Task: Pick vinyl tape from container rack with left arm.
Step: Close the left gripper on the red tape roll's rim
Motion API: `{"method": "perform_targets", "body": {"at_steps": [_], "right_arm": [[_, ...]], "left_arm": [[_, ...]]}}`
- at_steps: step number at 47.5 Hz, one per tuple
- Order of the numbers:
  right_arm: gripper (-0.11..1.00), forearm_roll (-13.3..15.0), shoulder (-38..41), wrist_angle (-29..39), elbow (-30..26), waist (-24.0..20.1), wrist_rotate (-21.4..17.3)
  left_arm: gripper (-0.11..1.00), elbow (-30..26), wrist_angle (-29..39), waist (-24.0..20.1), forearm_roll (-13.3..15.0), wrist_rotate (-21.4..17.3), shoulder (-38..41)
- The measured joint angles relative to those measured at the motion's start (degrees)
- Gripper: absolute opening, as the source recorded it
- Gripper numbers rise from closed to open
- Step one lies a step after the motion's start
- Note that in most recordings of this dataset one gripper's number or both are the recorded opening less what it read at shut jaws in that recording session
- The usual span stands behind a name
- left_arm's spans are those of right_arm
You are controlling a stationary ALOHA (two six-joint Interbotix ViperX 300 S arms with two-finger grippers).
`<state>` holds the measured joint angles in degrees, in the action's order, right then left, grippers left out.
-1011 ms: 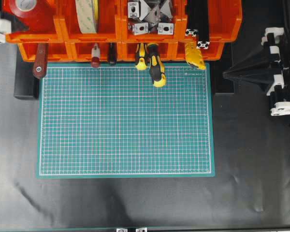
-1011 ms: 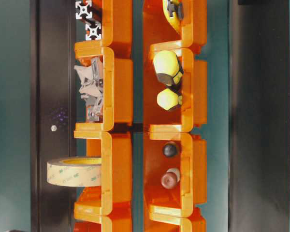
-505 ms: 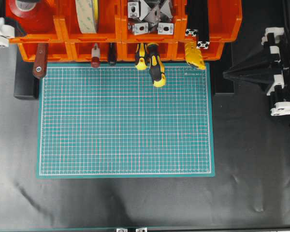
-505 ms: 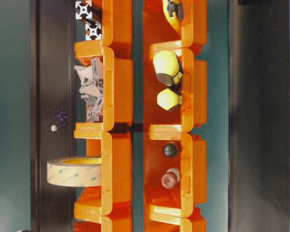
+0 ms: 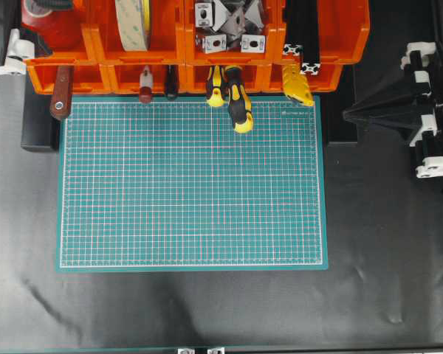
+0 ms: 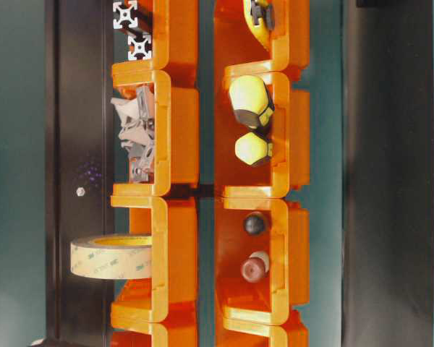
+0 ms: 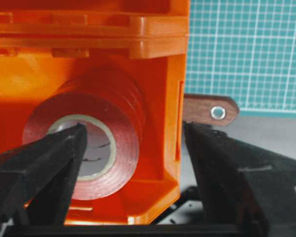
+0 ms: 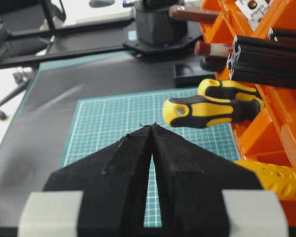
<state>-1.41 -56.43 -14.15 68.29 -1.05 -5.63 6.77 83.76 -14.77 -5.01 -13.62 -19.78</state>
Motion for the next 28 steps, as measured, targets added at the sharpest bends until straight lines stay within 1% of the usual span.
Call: {"method": "perform_targets", "body": {"at_steps": [7,10,14,22,24,28], "right_arm": [[0.00,0.0,-0.3,0.0,0.0,-0.3,0.0],[0.00,0.0,-0.4,0.0,0.0,-0.3,0.0],[0.00,0.0,-0.4,0.0,0.0,-0.2,0.0],[0.00,0.0,-0.4,-0.1,0.0,-0.3,0.0],[0.00,0.0,-0.4,-0.1,0.0,-0.3,0.0],[0.00,0.0,-0.4,0.0,0.0,-0.3,0.0]], "left_arm": [[0.69,0.4,0.0,0.0,0.0,0.0,0.1],[0.63,0.4,-0.1,0.0,-0.1,0.0,0.1],[0.52,0.4,-0.1,0.0,-0.1,-0.3,0.1],[0.21,0.4,-0.1,-0.1,-0.1,-0.9,0.1],[0.19,0.4,0.0,0.0,-0.1,-0.9,0.0],[0.19,0.4,0.0,0.0,-0.1,-1.5,0.1]]}}
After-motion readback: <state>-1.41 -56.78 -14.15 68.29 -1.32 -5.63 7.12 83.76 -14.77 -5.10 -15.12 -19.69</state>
